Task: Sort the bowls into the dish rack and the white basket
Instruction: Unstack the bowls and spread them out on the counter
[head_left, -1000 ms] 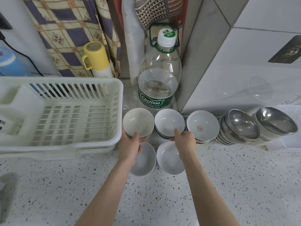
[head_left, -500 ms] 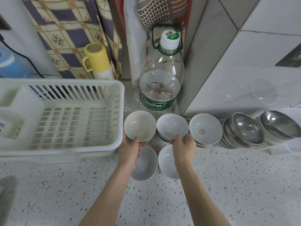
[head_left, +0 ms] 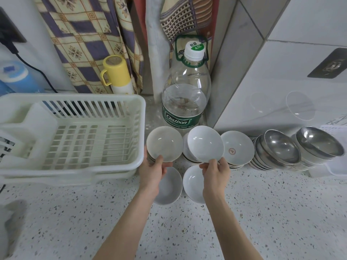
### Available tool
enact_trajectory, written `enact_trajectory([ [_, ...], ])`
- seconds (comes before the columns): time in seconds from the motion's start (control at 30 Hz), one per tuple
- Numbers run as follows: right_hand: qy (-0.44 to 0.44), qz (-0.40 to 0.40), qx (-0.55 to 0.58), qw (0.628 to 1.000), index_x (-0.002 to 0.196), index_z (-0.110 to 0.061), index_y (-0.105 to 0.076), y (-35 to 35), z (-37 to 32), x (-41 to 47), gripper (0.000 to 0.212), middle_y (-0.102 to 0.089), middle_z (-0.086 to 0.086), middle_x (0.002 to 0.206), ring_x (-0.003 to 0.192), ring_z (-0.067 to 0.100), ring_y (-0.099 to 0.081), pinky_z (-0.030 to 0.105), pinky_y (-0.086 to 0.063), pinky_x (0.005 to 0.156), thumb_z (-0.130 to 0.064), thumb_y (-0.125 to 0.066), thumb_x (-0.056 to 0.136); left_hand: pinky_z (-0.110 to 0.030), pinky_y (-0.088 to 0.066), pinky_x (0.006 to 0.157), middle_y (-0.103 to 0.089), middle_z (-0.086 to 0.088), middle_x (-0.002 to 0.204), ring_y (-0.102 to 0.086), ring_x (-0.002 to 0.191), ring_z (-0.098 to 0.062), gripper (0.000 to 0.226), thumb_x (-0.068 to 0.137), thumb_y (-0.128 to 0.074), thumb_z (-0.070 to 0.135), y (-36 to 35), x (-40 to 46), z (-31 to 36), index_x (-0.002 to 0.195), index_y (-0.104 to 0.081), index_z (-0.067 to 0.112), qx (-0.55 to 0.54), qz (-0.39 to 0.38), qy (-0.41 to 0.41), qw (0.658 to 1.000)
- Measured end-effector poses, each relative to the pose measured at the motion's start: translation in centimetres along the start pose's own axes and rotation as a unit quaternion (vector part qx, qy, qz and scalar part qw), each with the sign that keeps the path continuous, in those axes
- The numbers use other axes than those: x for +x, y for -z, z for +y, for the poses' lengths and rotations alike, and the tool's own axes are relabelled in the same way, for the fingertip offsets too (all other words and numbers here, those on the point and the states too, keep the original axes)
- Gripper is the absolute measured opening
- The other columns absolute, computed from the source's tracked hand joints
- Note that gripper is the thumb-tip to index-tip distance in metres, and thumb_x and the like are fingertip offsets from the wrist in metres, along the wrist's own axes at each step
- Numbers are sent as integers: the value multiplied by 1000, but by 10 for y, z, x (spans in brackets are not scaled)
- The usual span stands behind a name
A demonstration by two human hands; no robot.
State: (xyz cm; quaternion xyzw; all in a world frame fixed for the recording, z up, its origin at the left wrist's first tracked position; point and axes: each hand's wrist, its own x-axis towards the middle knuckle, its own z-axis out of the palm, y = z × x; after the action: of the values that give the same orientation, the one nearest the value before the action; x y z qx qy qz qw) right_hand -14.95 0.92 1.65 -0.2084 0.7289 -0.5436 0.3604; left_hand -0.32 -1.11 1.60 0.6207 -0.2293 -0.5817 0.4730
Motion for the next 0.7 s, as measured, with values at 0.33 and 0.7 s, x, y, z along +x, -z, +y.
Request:
enact_trajectory([
  [0.33,29,25,64,997,89,-11,-60,36,-7,-30,19,-60,-7,53,55,2,-56,25,-46,59,-6,-42,86,-15,-36,37,-61,-33,122,-61,45,-8,58,97,-50,-1,6,-35,0,137,-44,41,2,-47,-20,999],
  [0.7,36,-22,83,996,84,-8,-58,82,1,-69,16,-56,-10,50,52,5,-52,14,-44,45,-2,-43,85,-17,-36,38,-68,-18,110,-69,60,-13,62,96,-52,-1,21,-113,-28,127,-48,52,2,-33,-48,998],
])
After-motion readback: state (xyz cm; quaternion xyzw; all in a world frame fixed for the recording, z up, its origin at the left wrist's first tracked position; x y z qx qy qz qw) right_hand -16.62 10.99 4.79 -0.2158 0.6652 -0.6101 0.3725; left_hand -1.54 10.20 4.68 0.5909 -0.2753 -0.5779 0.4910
